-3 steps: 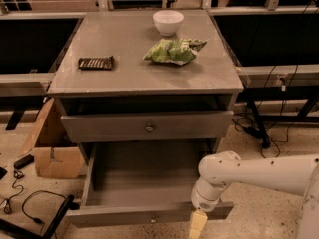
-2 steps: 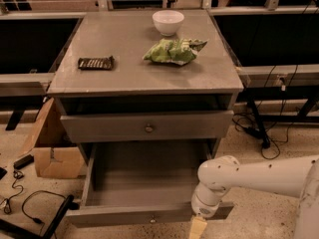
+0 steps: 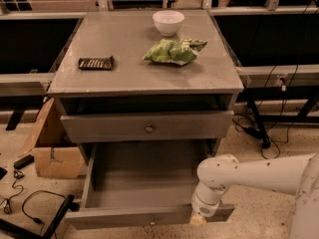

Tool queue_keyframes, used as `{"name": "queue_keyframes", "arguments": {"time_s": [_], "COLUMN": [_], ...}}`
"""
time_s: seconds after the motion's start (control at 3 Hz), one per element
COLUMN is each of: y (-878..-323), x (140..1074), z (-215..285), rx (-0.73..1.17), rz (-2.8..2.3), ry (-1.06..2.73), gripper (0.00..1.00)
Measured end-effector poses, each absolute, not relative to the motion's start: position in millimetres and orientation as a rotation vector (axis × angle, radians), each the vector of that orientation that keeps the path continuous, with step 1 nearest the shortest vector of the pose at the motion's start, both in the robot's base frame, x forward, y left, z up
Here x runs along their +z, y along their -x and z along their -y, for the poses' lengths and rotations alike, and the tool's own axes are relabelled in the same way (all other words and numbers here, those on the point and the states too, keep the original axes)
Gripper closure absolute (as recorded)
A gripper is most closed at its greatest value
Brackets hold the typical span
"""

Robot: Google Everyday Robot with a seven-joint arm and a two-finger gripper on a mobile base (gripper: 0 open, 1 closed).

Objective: Open middle drawer

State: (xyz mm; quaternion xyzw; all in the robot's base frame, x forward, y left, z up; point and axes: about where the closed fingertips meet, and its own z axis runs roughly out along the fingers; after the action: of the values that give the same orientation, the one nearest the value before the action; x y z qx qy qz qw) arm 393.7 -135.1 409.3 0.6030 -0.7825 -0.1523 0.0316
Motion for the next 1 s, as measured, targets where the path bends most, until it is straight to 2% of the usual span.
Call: {"name": "queue_keyframes", "arguments": {"time_s": [0.33, 1.0], "y": [-397.5, -404.7], "x": [409.6, 410.3], "z": [135.1, 136.2], "rx": [-0.47, -0.48], "rz": [2.409, 2.404], "ry": [-1.856, -1.845], "gripper": [0.96, 1.0]}}
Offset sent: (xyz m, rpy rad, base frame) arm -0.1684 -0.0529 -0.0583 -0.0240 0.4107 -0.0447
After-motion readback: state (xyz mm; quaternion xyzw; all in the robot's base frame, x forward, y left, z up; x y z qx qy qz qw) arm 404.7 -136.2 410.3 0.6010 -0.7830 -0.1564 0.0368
